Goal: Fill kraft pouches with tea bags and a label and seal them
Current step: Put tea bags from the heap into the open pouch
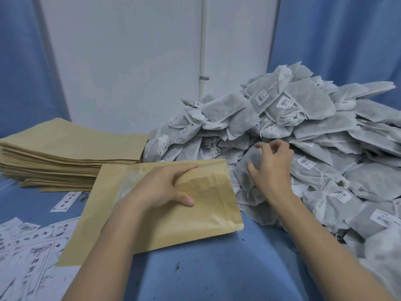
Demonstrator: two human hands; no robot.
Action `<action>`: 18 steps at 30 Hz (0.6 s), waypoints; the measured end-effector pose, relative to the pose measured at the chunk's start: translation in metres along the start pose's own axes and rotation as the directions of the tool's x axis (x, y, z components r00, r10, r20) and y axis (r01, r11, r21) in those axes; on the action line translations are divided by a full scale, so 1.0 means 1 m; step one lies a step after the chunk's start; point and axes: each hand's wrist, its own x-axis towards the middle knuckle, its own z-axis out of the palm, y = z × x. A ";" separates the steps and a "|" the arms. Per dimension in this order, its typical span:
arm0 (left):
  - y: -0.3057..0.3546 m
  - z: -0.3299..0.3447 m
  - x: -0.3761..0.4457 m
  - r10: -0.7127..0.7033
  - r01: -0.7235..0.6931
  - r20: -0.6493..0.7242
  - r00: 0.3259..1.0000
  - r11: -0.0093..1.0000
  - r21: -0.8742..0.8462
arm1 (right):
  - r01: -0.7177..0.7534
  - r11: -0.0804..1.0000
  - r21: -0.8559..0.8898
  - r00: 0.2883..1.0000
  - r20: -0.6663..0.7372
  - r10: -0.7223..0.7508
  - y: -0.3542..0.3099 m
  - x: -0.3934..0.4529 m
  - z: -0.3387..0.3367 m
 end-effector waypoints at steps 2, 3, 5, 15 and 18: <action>-0.002 0.000 0.000 -0.010 0.010 -0.017 1.000 1.000 0.016 | -0.021 0.990 -0.140 0.992 0.122 0.039 0.001 0.004 0.003; -0.003 0.000 0.000 -0.011 0.012 -0.027 1.000 1.000 0.019 | -0.025 0.988 -0.153 0.984 0.173 0.052 0.002 0.006 0.004; -0.004 0.000 0.000 -0.020 0.021 -0.047 0.999 1.000 0.017 | -0.010 0.998 -0.068 0.984 0.175 0.022 0.004 0.009 0.005; 0.000 -0.011 -0.006 0.019 -0.022 -0.116 0.993 1.000 -0.018 | -0.210 0.761 0.614 0.963 0.263 0.054 0.012 -0.016 -0.019; 0.009 -0.011 -0.007 0.035 -0.041 -0.104 0.994 0.997 -0.058 | -0.206 0.758 0.619 0.906 0.413 -0.091 -0.002 -0.022 -0.015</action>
